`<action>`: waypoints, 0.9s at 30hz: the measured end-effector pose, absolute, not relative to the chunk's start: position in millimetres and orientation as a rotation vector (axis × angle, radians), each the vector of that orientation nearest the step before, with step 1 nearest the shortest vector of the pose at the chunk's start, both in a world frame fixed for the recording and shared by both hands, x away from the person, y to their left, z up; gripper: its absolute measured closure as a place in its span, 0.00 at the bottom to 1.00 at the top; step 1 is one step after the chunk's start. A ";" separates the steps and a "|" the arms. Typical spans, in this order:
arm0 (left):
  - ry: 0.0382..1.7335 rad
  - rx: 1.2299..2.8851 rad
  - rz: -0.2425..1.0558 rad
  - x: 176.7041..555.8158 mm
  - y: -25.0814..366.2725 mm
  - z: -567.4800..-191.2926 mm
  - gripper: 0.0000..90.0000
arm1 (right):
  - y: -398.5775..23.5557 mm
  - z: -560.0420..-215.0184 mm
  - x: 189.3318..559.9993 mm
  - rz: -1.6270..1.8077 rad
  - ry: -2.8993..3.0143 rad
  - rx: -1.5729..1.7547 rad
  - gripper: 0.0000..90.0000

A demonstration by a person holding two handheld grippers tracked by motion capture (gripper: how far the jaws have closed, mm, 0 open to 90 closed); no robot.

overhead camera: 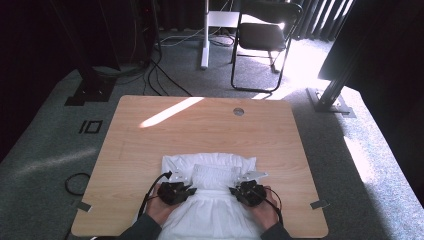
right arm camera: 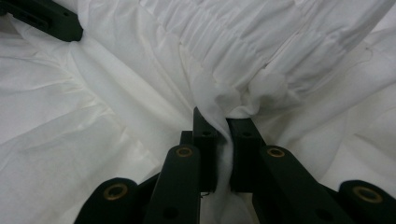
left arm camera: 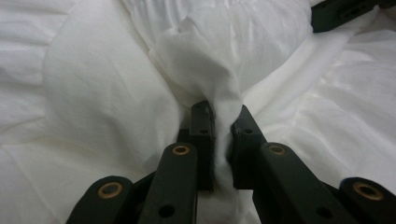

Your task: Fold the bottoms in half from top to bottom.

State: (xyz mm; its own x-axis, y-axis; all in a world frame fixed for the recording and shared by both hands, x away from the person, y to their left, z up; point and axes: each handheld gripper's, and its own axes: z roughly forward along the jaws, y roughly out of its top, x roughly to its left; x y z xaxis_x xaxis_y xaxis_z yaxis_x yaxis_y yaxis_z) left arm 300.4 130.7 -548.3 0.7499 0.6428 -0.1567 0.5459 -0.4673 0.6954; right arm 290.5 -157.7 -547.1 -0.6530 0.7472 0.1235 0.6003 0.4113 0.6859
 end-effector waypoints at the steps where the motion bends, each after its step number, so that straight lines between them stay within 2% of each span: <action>1: 0.890 2.182 0.162 303.9 130.9 -548.1 0.93 | -156.9 -547.1 293.1 1.065 2.461 1.196 0.92; 27: 0.965 2.271 0.410 439.3 111.7 -536.2 0.93 | -140.6 -543.3 428.0 1.013 2.368 1.341 0.91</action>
